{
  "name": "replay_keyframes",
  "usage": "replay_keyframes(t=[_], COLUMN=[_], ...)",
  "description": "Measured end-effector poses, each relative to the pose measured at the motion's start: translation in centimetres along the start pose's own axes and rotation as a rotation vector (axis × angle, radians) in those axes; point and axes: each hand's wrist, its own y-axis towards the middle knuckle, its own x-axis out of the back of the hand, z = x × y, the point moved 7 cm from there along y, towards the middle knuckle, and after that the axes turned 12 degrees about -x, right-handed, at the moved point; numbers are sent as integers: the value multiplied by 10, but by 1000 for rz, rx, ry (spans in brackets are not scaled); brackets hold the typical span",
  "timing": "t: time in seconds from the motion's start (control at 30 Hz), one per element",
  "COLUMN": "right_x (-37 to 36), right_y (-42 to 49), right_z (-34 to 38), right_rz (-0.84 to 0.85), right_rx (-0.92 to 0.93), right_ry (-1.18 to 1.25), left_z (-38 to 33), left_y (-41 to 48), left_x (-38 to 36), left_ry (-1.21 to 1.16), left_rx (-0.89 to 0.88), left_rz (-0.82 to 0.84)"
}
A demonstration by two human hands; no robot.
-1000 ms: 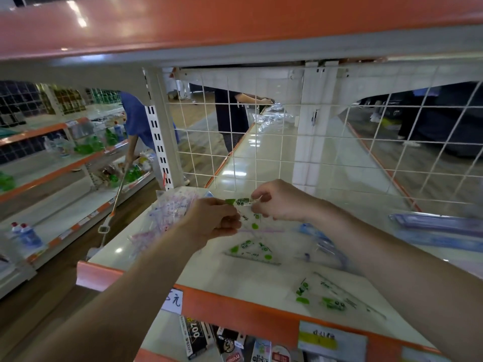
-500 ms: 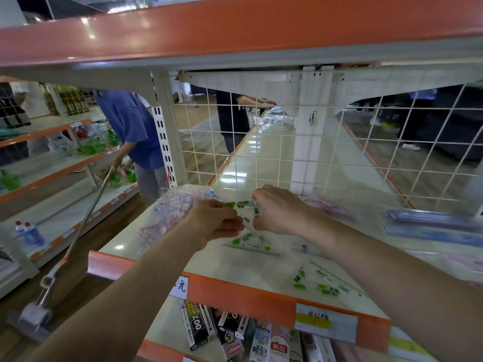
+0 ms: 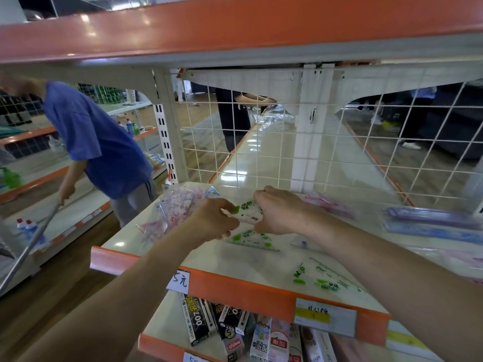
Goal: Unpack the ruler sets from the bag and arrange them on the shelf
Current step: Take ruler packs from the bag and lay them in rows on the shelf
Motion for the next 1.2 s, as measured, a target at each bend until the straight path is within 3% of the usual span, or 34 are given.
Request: replay_keyframes(t=[0.13,0.3,0.7,0.9,1.2], right_x=[-6,-18,-35,-17,-33], right_y=[2,2,7,17,41], right_z=[-2,-5,5,30,86], right_rz=[38,154,305,151,126], right_rx=[2,-32,-2,49,98], right_ry=[-7,-104,-154,-42,127], left_z=[-2,2,26,42,63], left_y=[4,-3,-16,-27,-39], left_x=[9,16,49,73,89], left_ry=[412,630,711,714,696], left_rx=[-115,-123,-50,24,94], left_rz=[-42,-30,-74,-142,-182])
